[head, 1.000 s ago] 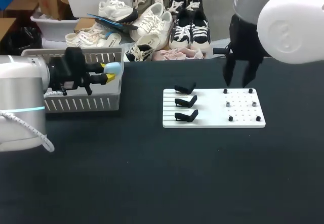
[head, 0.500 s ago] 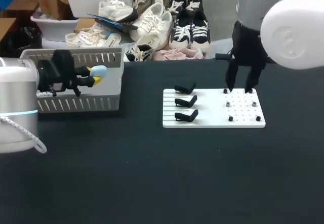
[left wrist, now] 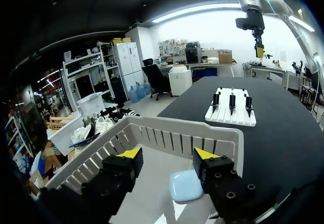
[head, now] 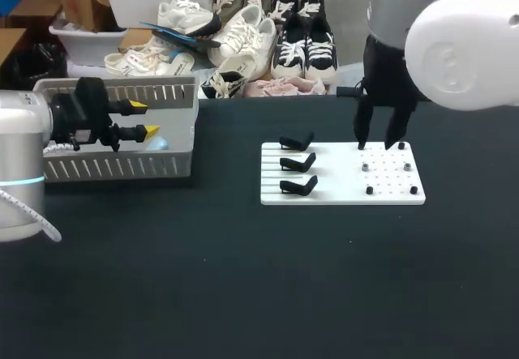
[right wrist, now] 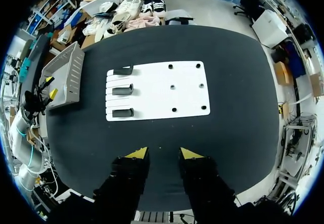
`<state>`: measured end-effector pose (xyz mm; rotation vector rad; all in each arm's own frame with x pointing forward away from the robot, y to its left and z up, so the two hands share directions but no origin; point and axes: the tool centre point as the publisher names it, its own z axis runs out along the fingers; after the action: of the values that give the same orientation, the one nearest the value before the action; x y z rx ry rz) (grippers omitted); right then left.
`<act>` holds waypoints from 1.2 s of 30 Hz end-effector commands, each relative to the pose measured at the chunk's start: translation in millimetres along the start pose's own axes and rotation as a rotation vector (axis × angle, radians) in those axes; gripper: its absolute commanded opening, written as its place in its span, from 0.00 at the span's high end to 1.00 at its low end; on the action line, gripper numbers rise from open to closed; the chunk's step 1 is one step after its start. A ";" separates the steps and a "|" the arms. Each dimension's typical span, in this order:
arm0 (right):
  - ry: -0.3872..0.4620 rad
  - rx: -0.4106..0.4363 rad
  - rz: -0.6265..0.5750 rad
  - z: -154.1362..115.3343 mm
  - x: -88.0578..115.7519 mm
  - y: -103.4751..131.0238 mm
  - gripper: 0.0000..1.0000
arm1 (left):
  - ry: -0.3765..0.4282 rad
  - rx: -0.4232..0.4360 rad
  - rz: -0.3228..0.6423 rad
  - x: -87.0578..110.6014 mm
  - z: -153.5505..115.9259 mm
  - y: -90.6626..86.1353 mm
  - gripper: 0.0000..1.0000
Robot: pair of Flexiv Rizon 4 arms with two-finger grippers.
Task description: Pick up each earbud case from the left stands, insert the matching earbuds, close the lid, and place the case in the box.
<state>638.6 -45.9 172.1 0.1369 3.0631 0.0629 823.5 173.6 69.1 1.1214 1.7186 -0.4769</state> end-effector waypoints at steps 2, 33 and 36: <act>-0.021 -0.002 0.003 -4.7 2.5 -3.5 0.64 | -0.044 0.007 0.034 -18.2 -7.6 -2.6 0.00; -0.413 -0.304 -0.089 -20.3 -45.5 -116.9 0.52 | -0.313 0.394 -0.043 -124.6 26.8 -151.2 0.00; -0.411 -0.312 -0.090 -16.5 -51.2 -127.1 0.16 | -0.289 0.410 -0.046 -132.8 28.5 -160.1 0.00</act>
<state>680.1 -165.1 192.0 -0.0155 2.7292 0.3940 712.4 18.0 139.5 1.2045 1.4023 -1.0103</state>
